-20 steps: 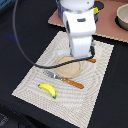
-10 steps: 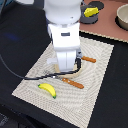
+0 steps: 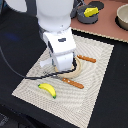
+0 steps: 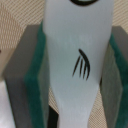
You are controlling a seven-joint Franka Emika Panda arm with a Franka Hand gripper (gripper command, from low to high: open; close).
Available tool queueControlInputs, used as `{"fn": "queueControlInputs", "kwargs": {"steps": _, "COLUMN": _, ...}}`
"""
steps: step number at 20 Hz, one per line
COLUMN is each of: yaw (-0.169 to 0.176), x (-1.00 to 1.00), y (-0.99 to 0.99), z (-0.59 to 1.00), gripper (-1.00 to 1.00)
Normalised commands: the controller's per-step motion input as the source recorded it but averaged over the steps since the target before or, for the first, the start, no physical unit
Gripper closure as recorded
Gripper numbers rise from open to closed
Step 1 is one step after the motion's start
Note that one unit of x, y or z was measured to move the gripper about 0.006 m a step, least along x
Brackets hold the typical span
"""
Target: Interact with the objects in diverse but meaningful ways.
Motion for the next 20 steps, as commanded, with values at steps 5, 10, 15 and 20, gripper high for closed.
{"fn": "queueControlInputs", "kwargs": {"steps": 5, "yaw": 0.084, "x": -0.89, "y": 0.2, "z": -0.27, "gripper": 1.0}}
{"fn": "queueControlInputs", "kwargs": {"steps": 10, "yaw": 0.07, "x": -0.9, "y": 0.26, "z": -0.26, "gripper": 1.0}}
{"fn": "queueControlInputs", "kwargs": {"steps": 15, "yaw": 0.026, "x": -0.78, "y": 0.35, "z": -0.11, "gripper": 1.0}}
{"fn": "queueControlInputs", "kwargs": {"steps": 20, "yaw": 0.0, "x": -0.63, "y": 0.33, "z": -0.03, "gripper": 1.0}}
